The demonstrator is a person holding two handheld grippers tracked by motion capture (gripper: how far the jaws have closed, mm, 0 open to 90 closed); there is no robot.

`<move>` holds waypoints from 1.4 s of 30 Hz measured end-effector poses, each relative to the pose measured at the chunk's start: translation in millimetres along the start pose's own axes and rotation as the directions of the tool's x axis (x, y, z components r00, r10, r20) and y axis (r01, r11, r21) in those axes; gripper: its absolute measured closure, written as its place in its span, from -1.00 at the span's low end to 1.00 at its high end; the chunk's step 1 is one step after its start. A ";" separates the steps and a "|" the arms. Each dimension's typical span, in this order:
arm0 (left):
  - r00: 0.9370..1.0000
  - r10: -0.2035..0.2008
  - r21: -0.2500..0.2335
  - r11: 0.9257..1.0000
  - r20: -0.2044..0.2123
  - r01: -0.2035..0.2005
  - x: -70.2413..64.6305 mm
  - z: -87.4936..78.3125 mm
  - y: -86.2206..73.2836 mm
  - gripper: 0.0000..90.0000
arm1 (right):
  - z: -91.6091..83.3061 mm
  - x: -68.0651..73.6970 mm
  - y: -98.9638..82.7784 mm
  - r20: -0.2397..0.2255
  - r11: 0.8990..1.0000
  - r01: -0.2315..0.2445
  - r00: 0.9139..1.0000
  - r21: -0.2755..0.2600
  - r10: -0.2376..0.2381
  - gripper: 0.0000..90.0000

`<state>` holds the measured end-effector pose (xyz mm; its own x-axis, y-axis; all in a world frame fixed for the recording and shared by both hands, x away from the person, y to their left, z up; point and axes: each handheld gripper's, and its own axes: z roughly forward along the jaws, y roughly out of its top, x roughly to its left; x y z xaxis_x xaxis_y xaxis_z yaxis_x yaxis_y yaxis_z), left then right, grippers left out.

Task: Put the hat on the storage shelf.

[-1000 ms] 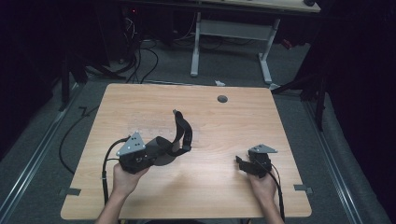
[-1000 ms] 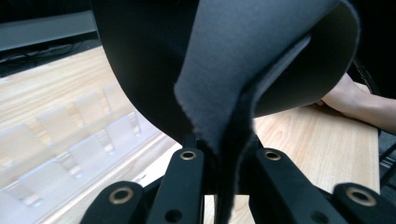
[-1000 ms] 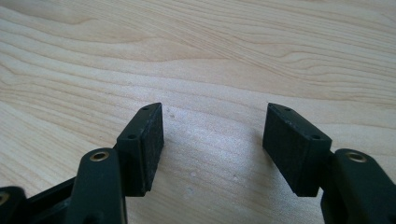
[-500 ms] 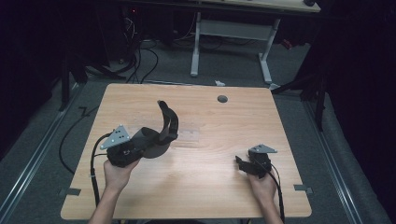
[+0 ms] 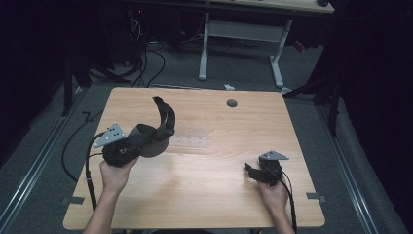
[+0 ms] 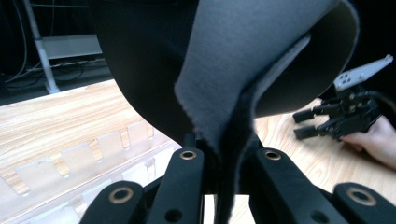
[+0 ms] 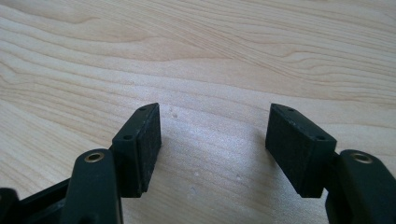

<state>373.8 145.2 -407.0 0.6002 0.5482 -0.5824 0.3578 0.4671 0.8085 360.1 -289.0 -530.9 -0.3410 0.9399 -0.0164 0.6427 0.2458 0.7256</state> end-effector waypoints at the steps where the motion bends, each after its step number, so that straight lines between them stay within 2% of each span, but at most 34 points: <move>1: 1.000 0.005 0.001 1.000 -0.005 -0.005 1.1 0.7 0.8 0.90 | 0.0 -0.1 0.0 0.000 1.000 0.002 1.000 0.000 -0.002 -0.20; 3: 1.000 0.011 0.002 1.000 -0.015 -0.011 2.9 2.2 2.7 0.90 | 0.1 0.0 0.0 0.001 1.000 0.001 1.000 -0.001 -0.001 -0.20; 7: 1.000 -0.004 -0.007 1.000 -0.022 0.004 8.4 3.0 7.9 0.90 | 0.0 0.1 0.0 -0.001 1.000 0.004 1.000 0.000 -0.004 -0.20; 10: 0.999 0.006 -0.017 1.000 -0.036 -0.006 11.2 2.0 12.5 0.90 | 0.0 0.3 0.0 -0.003 1.000 0.006 1.000 0.000 -0.006 -0.20; 13: 0.999 -0.015 -0.041 0.999 -0.034 0.014 13.9 0.2 18.9 0.90 | 0.0 0.3 0.0 -0.002 1.000 0.005 1.000 0.000 -0.005 -0.20; 18: 0.998 -0.033 -0.070 0.997 -0.061 0.028 19.1 -1.7 30.8 0.90 | 0.0 0.3 0.0 -0.002 1.000 0.005 1.000 0.000 -0.005 -0.20; 24: 0.994 0.004 -0.084 0.996 -0.110 -0.013 28.9 0.2 38.6 0.90 | -0.1 0.7 -0.1 -0.006 1.000 0.006 1.000 0.001 -0.006 -0.21; 29: 0.986 0.060 -0.070 0.995 -0.154 -0.071 40.7 7.0 38.8 0.90 | -0.1 0.8 0.0 -0.007 1.000 0.007 1.000 0.000 -0.007 -0.21; 34: 0.981 0.083 -0.070 0.993 -0.176 -0.096 52.6 13.0 36.9 0.90 | 0.1 1.0 -0.1 -0.008 1.000 0.011 1.000 -0.001 -0.011 -0.21; 38: 0.973 0.124 -0.064 0.988 -0.196 -0.139 62.1 17.8 34.3 0.90 | 0.0 1.1 -0.1 -0.009 1.000 0.010 1.000 -0.001 -0.010 -0.21; 42: 0.965 0.140 -0.063 0.986 -0.220 -0.158 69.6 20.5 33.2 0.91 | 0.0 1.1 -0.1 -0.008 1.000 0.010 1.000 -0.001 -0.010 -0.21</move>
<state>442.1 184.7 -418.9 0.4722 0.7474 -0.4673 0.2133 0.4175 0.8833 359.7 -287.9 -531.0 -0.3532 0.9354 -0.0179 0.6385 0.2550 0.7261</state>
